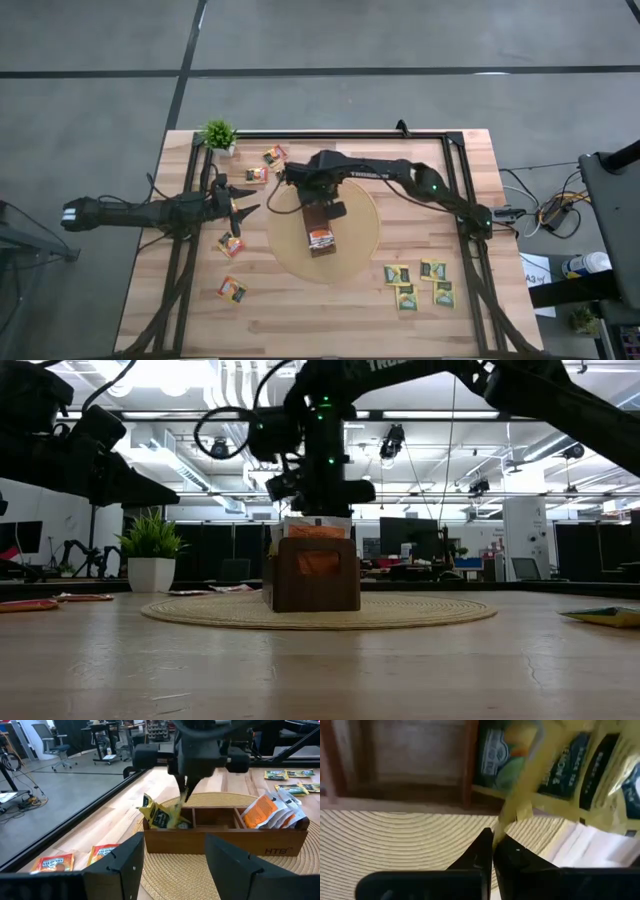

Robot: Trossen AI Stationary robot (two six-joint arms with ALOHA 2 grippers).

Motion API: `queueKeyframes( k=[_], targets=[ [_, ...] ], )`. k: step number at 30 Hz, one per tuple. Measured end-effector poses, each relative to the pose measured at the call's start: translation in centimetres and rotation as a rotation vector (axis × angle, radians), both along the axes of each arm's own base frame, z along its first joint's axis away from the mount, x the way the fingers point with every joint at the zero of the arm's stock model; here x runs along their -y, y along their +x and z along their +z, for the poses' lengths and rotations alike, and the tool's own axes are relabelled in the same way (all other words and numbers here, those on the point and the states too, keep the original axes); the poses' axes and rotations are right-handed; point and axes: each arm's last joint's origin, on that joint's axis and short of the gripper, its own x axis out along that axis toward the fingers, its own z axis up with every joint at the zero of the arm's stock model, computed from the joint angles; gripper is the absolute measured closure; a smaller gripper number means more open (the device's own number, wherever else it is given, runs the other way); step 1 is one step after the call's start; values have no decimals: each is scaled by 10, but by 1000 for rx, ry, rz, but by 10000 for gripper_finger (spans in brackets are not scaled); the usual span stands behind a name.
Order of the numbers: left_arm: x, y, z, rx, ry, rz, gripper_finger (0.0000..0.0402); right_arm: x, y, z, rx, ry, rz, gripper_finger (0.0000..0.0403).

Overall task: Pick & Place Tea
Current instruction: Put the yellow tea bag into the top section of the wooden organizer, then adjust the wooden organizer on the mat

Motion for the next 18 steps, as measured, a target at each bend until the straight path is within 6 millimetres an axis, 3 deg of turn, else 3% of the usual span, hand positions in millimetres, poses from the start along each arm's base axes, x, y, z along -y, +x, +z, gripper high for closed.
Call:
queueKeyframes(
  k=[5,13,18],
  targets=[
    [0,0,0,-1,0,1,199,2,-6,-2,-53,-3,-66,395],
    [0,0,-1,-7,0,1,199,-3,-7,38,59,-7,-55,395],
    [0,0,-1,-7,0,1,199,-3,-6,41,80,-10,-51,395]
  ],
)
